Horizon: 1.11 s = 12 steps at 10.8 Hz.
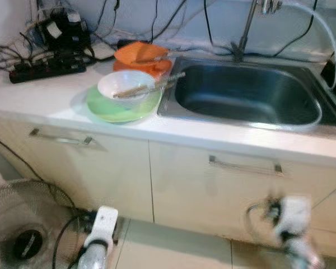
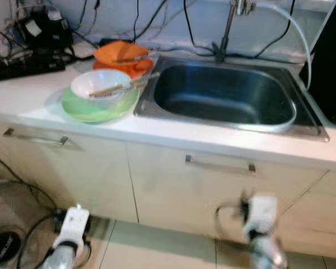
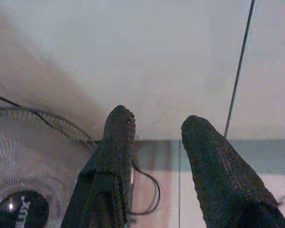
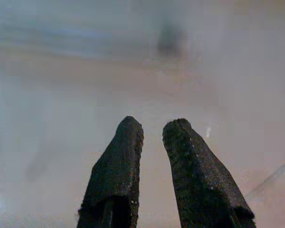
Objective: Kitchen organization
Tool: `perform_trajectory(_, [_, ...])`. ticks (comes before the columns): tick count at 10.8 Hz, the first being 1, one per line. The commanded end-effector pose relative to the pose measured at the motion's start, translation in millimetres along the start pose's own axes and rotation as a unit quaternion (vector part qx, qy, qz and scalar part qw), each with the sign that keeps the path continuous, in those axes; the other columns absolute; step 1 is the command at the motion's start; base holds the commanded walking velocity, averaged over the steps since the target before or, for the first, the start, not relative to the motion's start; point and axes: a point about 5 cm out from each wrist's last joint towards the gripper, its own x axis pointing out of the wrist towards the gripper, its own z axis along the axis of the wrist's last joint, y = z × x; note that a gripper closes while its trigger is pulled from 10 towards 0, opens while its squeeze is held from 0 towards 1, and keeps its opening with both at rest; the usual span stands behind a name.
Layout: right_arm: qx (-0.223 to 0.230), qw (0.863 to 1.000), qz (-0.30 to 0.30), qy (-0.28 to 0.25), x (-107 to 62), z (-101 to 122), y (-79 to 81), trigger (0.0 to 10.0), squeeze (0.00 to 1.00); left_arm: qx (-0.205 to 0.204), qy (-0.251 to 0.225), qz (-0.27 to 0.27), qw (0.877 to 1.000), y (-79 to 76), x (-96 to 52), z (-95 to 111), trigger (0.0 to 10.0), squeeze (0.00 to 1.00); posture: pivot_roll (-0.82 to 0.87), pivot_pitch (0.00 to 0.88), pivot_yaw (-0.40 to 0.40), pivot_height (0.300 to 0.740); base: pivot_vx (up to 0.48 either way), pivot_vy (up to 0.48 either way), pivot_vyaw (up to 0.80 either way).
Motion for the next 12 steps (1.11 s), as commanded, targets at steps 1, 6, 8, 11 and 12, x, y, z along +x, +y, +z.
perform_trajectory(1, [0.006, 1.000, 0.007, -0.024, 1.5, 10, 4.1, 10.0, 0.00, 0.003, -0.013, 0.005, 1.000, -0.3, -1.4, 1, 10.0, 0.00, 0.13, 0.053, 0.004, 0.740, 0.000, 0.000, 0.00])
perform_trajectory(6, [0.027, 0.995, 0.012, -0.094, 11.9, 57, 17.4, 10.0, 0.00, -0.010, -0.303, 0.014, 0.953, 35.1, -18.9, 105, 10.0, 0.00, 0.13, 0.056, -0.002, 0.740, 0.000, 0.000, 0.00])
perform_trajectory(8, [0.032, 0.994, 0.015, -0.107, 13.1, 68, 20.0, 10.0, 0.00, -0.009, -0.305, 0.008, 0.952, 39.1, -27.3, 120, 10.0, 0.00, 0.13, 0.052, -0.004, 0.740, 0.000, 0.000, 0.00])
perform_trajectory(11, [0.035, 0.988, 0.012, -0.152, 17.5, 102, 19.3, 10.0, 0.00, 0.014, -0.349, 0.002, 0.937, 43.4, -34.1, 152, 10.0, 0.00, 0.12, 0.049, -0.005, 0.740, 0.000, 0.000, 0.00])
perform_trajectory(12, [0.044, 0.984, 0.023, -0.172, 22.1, 117, 25.0, 10.0, 0.00, 0.018, -0.362, 0.001, 0.932, 44.1, -35.3, 167, 10.0, 0.00, 0.13, 0.043, -0.008, 0.740, 0.000, 0.000, 0.00])
